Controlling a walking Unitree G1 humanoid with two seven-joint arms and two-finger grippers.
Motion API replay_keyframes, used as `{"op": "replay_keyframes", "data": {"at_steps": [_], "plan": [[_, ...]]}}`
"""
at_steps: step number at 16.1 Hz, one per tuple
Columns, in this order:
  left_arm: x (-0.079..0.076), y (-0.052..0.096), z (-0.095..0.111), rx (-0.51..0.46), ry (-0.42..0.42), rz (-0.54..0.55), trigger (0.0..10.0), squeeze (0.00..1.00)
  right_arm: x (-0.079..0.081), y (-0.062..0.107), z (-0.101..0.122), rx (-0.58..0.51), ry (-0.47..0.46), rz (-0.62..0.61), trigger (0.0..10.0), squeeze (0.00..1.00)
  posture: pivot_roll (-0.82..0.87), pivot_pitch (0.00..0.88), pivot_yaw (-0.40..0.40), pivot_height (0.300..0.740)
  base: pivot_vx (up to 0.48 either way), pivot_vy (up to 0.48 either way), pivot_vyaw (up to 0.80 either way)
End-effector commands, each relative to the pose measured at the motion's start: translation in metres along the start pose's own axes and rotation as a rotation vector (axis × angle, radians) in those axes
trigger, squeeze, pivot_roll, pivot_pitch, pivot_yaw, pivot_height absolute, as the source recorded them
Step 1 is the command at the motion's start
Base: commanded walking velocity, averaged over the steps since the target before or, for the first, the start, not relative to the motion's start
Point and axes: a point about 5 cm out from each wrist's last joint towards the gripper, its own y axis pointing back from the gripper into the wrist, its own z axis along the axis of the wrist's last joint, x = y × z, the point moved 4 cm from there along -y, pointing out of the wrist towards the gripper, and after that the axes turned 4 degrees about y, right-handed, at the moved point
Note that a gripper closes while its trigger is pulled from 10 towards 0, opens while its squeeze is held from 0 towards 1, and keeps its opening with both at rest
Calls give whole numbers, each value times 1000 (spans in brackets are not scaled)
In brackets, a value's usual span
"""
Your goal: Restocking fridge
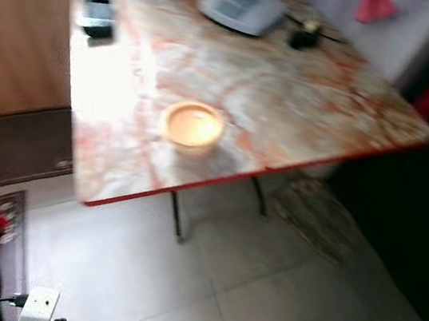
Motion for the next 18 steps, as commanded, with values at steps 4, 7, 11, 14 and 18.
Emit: {"op": "replay_keyframes", "data": {"at_steps": [4, 7, 11, 14, 18], "plan": [[4, 4, -19, 66, 2, 14, 10000, 0, -2, 2, -7, 25, 2, 0, 10000, 0, 170, 169, -32, 740, 0, -188, -797], [5, 4, -20, 89, -66, 20, 10000, 0, -2, 3, -8, 30, 6, 4, 10000, 0, 172, 171, -32, 740, 0, -294, -783], [3, 3, -23, 120, -62, -12, 10000, 0, -2, 2, -8, 30, 4, 3, 10000, 0, 176, 174, -30, 740, 0, -118, -781], [4, 3, -22, 117, -71, -8, 10000, 0, -1, 2, -8, 27, 0, 1, 10000, 0, 171, 175, -28, 740, 0, -80, -781], [2, 3, -24, 136, -61, -28, 10000, 0, -1, 2, -8, 31, 0, 4, 10000, 0, 173, 178, -26, 740, 0, -90, -781]]}}
